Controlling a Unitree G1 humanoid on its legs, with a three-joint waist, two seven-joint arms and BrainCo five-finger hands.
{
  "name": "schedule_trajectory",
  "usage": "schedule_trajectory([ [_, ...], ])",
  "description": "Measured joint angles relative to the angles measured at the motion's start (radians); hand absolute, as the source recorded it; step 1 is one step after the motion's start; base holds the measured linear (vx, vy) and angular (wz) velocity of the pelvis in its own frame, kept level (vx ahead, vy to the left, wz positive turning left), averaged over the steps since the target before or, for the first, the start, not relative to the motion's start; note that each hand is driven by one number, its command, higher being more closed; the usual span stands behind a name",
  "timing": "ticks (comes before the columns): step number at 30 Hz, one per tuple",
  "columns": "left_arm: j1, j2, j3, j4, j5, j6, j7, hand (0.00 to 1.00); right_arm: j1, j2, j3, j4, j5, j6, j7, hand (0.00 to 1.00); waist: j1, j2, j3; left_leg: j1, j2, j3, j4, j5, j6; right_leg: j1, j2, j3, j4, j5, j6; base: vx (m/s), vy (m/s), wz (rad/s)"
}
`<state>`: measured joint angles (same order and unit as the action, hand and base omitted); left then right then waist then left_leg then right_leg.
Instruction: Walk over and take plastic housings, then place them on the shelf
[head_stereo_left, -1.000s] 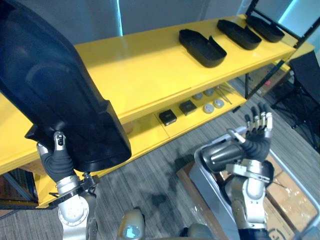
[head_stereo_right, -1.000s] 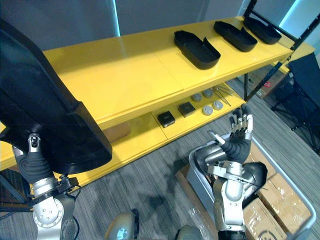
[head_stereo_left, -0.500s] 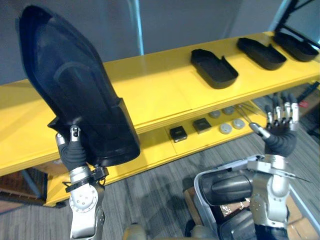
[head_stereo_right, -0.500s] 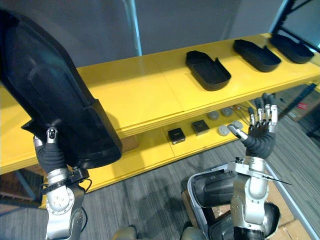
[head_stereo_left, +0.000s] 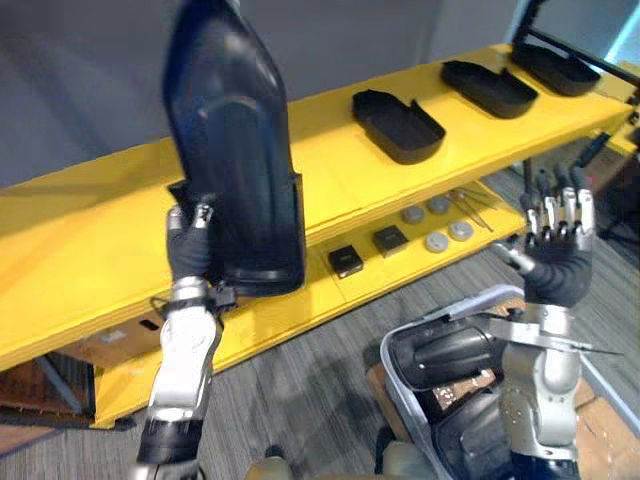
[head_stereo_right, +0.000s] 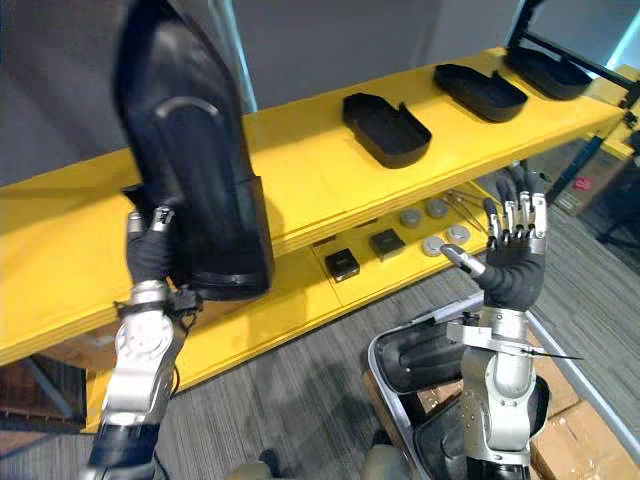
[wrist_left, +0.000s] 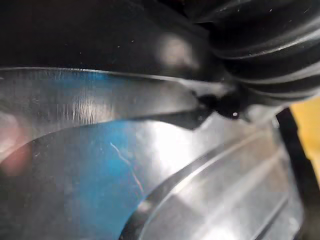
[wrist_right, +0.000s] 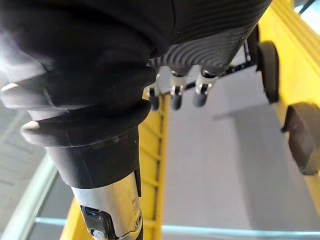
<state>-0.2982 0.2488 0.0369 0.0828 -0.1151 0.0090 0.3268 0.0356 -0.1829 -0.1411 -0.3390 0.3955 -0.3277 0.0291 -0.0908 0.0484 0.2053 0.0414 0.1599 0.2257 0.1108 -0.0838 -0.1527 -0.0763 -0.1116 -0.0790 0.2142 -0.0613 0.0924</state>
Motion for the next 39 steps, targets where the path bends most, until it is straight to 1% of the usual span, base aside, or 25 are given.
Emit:
schedule_trajectory([
  [1,-0.055,0.022,0.003,0.106,-0.015,0.017,0.027,1.00,-0.001,-0.006,0.012,0.000,-0.007,0.012,0.016,0.00,-0.016,0.006,0.003,-0.002,-0.003,0.007,-0.001,0.000,0.000,-0.011,-0.001,0.008,0.004,0.001,0.001,0.01,0.031,-0.25],
  [2,-0.082,0.033,0.006,0.158,-0.028,0.018,0.038,1.00,-0.001,-0.010,0.020,0.000,-0.007,0.020,0.025,0.00,-0.027,0.009,0.006,-0.004,-0.003,0.009,-0.001,0.000,0.000,-0.016,-0.001,0.012,0.005,0.001,0.001,0.01,0.022,-0.21],
  [4,-0.177,0.057,0.033,0.299,-0.080,0.025,0.096,1.00,-0.005,-0.034,0.036,0.000,0.022,0.053,0.073,0.00,-0.041,0.021,0.024,-0.008,-0.006,0.032,-0.003,0.001,0.002,-0.048,0.000,0.039,0.026,0.001,0.001,0.00,0.012,-0.27],
  [6,-0.252,0.070,0.048,0.369,-0.095,0.024,0.144,1.00,-0.016,-0.065,0.057,0.000,0.045,0.075,0.103,0.00,-0.055,0.036,0.053,-0.010,-0.013,0.034,-0.006,0.006,0.009,-0.064,-0.004,0.051,0.038,0.001,0.001,-0.02,0.010,-0.15],
  [7,-0.305,0.087,0.053,0.409,-0.121,0.024,0.172,1.00,-0.034,-0.081,0.075,-0.001,0.045,0.095,0.124,0.00,-0.066,0.046,0.079,-0.012,-0.021,0.036,-0.015,0.011,0.015,-0.075,-0.009,0.054,0.044,0.001,0.001,-0.05,0.016,-0.06],
  [8,-0.331,0.098,0.054,0.427,-0.126,0.024,0.185,1.00,-0.041,-0.087,0.088,-0.001,0.049,0.106,0.130,0.00,-0.072,0.052,0.089,-0.018,-0.024,0.036,-0.019,0.015,0.017,-0.087,-0.011,0.056,0.050,0.001,0.002,-0.07,0.010,0.01],
  [9,-0.378,0.118,0.059,0.452,-0.146,0.024,0.216,1.00,-0.049,-0.093,0.114,-0.001,0.064,0.127,0.146,0.00,-0.084,0.058,0.097,-0.042,-0.032,0.035,-0.029,0.026,0.021,-0.118,-0.016,0.060,0.058,0.002,0.004,-0.06,-0.003,0.02],
  [10,-0.428,0.142,0.061,0.470,-0.170,0.024,0.246,1.00,-0.051,-0.094,0.140,-0.001,0.066,0.146,0.153,0.00,-0.090,0.060,0.119,-0.050,-0.035,0.037,-0.041,0.036,0.024,-0.136,-0.016,0.067,0.063,0.005,0.007,-0.05,-0.009,0.01],
  [12,-0.497,0.172,0.061,0.500,-0.216,0.028,0.286,1.00,-0.050,-0.095,0.171,-0.001,0.068,0.170,0.162,0.00,-0.093,0.058,0.157,-0.048,-0.037,0.043,-0.045,0.041,0.024,-0.146,-0.014,0.077,0.072,0.005,0.007,-0.03,-0.013,-0.11],
  [13,-0.523,0.188,0.061,0.518,-0.241,0.032,0.304,1.00,-0.051,-0.095,0.187,-0.001,0.071,0.177,0.169,0.00,-0.096,0.059,0.168,-0.049,-0.037,0.051,-0.047,0.041,0.024,-0.153,-0.014,0.082,0.074,0.006,0.006,-0.03,-0.009,-0.12],
  [14,-0.556,0.213,0.060,0.541,-0.277,0.048,0.330,1.00,-0.050,-0.095,0.215,-0.001,0.080,0.180,0.170,0.00,-0.108,0.059,0.180,-0.057,-0.039,0.052,-0.047,0.041,0.024,-0.161,-0.015,0.083,0.074,0.008,0.007,-0.02,-0.001,-0.07],
  [16,-0.595,0.253,0.059,0.576,-0.319,0.071,0.357,1.00,-0.050,-0.096,0.258,-0.004,0.095,0.182,0.172,0.00,-0.123,0.054,0.189,-0.079,-0.040,0.054,-0.041,0.042,0.026,-0.182,-0.017,0.087,0.075,0.010,0.008,0.00,0.000,0.00],
  [19,-0.624,0.276,0.059,0.620,-0.345,0.117,0.379,1.00,-0.049,-0.100,0.328,-0.021,0.102,0.194,0.171,0.00,-0.124,0.047,0.214,-0.092,-0.041,0.058,-0.029,0.042,0.026,-0.194,-0.017,0.101,0.077,0.010,0.008,0.02,0.003,-0.04],
  [20,-0.624,0.287,0.058,0.632,-0.348,0.144,0.385,1.00,-0.050,-0.101,0.350,-0.036,0.101,0.197,0.170,0.00,-0.123,0.046,0.221,-0.100,-0.042,0.059,-0.028,0.042,0.026,-0.206,-0.018,0.104,0.083,0.010,0.008,0.00,0.000,0.00],
  [21,-0.627,0.294,0.058,0.638,-0.351,0.157,0.388,1.00,-0.051,-0.101,0.368,-0.045,0.100,0.197,0.170,0.00,-0.123,0.044,0.232,-0.099,-0.042,0.059,-0.027,0.042,0.026,-0.206,-0.018,0.105,0.086,0.010,0.008,0.00,0.000,0.00],
  [22,-0.636,0.303,0.062,0.650,-0.360,0.182,0.399,1.00,-0.052,-0.102,0.387,-0.056,0.100,0.197,0.169,0.00,-0.122,0.043,0.251,-0.100,-0.042,0.059,-0.020,0.042,0.026,-0.206,-0.019,0.105,0.090,0.010,0.008,0.00,0.000,0.00],
  [23,-0.643,0.308,0.065,0.653,-0.360,0.190,0.400,1.00,-0.052,-0.103,0.400,-0.057,0.100,0.197,0.167,0.00,-0.119,0.042,0.258,-0.105,-0.042,0.058,-0.012,0.042,0.026,-0.207,-0.020,0.106,0.091,0.010,0.008,-0.02,0.002,0.04],
  [25,-0.652,0.353,0.060,0.657,-0.360,0.210,0.397,1.00,-0.063,-0.109,0.440,-0.058,0.100,0.200,0.159,0.00,-0.117,0.041,0.271,-0.129,-0.043,0.056,0.006,0.042,0.026,-0.224,-0.024,0.108,0.095,0.010,0.008,-0.04,-0.004,0.04],
  [26,-0.658,0.359,0.060,0.662,-0.360,0.214,0.395,1.00,-0.066,-0.110,0.450,-0.058,0.100,0.200,0.152,0.00,-0.116,0.040,0.271,-0.134,-0.043,0.056,0.006,0.042,0.026,-0.229,-0.024,0.108,0.096,0.010,0.008,-0.04,-0.006,0.06],
  [27,-0.671,0.370,0.060,0.673,-0.363,0.221,0.389,0.00,-0.070,-0.111,0.456,-0.058,0.100,0.202,0.139,0.00,-0.115,0.039,0.272,-0.144,-0.044,0.054,0.007,0.042,0.026,-0.240,-0.025,0.106,0.103,0.010,0.008,-0.03,-0.001,0.09],
  [30,-0.685,0.376,0.060,0.697,-0.388,0.236,0.361,0.00,-0.084,-0.114,0.457,-0.056,0.100,0.207,0.110,0.00,-0.110,0.037,0.274,-0.149,-0.046,0.049,0.012,0.041,0.026,-0.242,-0.029,0.103,0.109,0.009,0.008,-0.04,0.001,0.05],
  [32,-0.694,0.379,0.058,0.717,-0.391,0.238,0.329,0.00,-0.099,-0.117,0.456,-0.040,0.100,0.207,0.094,0.00,-0.110,0.037,0.274,-0.163,-0.046,0.039,0.030,0.038,0.030,-0.242,-0.033,0.097,0.111,0.009,0.009,-0.05,0.001,0.09],
  [36,-0.713,0.380,0.037,0.728,-0.397,0.222,0.322,0.00,-0.101,-0.119,0.456,-0.037,0.101,0.207,0.079,0.00,-0.109,0.037,0.274,-0.181,-0.045,0.025,0.037,0.037,0.031,-0.249,-0.037,0.080,0.116,0.009,0.009,-0.05,-0.007,0.14],
  [37,-0.721,0.380,0.028,0.733,-0.397,0.214,0.325,0.00,-0.102,-0.120,0.455,-0.036,0.101,0.207,0.078,0.00,-0.102,0.036,0.275,-0.185,-0.046,0.025,0.036,0.037,0.031,-0.255,-0.038,0.081,0.120,0.009,0.009,-0.03,-0.009,0.04],
  [39,-0.722,0.380,0.027,0.743,-0.406,0.204,0.341,0.00,-0.101,-0.120,0.456,-0.030,0.101,0.206,0.078,0.00,-0.100,0.036,0.275,-0.183,-0.046,0.025,0.037,0.037,0.031,-0.253,-0.038,0.081,0.121,0.010,0.009,0.00,0.000,0.00],
])
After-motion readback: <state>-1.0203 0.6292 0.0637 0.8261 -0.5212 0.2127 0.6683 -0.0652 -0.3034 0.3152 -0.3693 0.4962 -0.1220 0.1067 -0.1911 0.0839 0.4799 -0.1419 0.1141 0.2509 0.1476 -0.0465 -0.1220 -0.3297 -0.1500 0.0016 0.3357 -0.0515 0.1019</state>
